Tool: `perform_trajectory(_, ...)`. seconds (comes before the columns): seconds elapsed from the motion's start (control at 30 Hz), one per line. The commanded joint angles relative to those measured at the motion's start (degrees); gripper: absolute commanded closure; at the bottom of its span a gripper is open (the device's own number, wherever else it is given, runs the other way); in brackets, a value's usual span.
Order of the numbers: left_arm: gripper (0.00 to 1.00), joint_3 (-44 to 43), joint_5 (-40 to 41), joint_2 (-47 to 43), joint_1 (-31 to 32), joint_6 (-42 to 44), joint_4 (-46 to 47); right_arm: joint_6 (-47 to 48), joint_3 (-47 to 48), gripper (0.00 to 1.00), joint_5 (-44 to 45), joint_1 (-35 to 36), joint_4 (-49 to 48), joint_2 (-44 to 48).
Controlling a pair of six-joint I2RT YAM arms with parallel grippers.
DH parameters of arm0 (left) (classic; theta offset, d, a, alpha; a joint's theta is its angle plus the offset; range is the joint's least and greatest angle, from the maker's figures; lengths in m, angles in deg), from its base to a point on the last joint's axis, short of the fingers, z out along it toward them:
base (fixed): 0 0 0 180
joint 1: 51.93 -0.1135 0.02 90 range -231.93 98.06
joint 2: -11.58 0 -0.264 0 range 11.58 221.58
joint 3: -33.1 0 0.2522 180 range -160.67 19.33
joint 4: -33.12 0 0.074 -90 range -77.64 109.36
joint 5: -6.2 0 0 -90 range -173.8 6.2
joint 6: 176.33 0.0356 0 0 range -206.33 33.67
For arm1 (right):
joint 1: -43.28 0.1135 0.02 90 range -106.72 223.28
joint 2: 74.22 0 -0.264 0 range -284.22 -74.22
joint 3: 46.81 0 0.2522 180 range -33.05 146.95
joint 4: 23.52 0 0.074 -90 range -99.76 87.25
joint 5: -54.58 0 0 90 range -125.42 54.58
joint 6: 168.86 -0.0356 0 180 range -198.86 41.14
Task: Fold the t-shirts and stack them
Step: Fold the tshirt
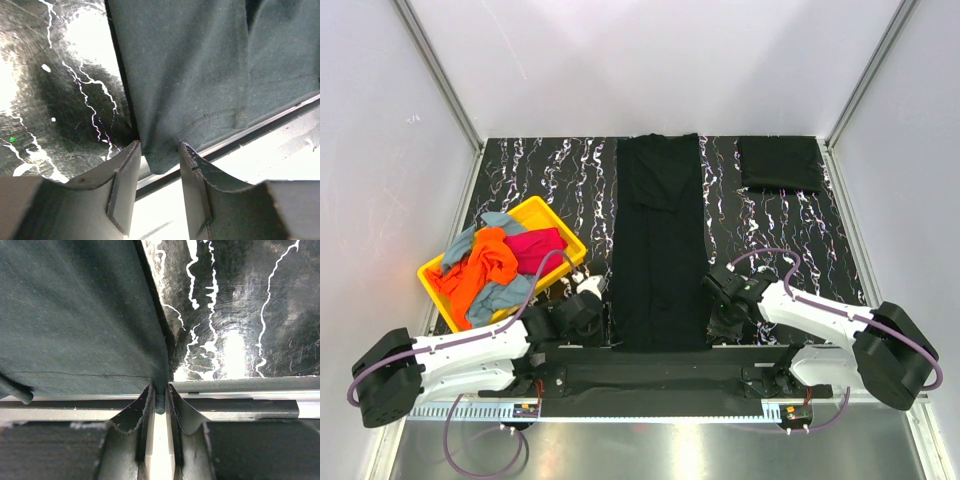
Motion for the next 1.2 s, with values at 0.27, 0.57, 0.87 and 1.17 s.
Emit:
perform_trajectory(0.27,0.57,0.1,0.5,-1.8,1.9,-1.4,-4.7,-0.6,-0.4,0.80,-0.6,-0.2,-0.5,1.2)
perform_trajectory(0.57,0.99,-1.9,0.7,-0.3,2.7,-0.9,-4.8,-1.7,-0.2,1.00,0.1,-0.3,1.4,4.2)
perform_trajectory(0.87,1.00,-12.6,5.2,-0.7,13.0,-3.4,-10.0,-5.0,3.4,1.00,2.1,0.1,13.5,19.7)
perform_trajectory(1.17,1.00,-22.8,11.5,6.5,16.5,-2.7,-16.9,-5.2,9.3,1.00,9.2,1.2,19.7,23.0)
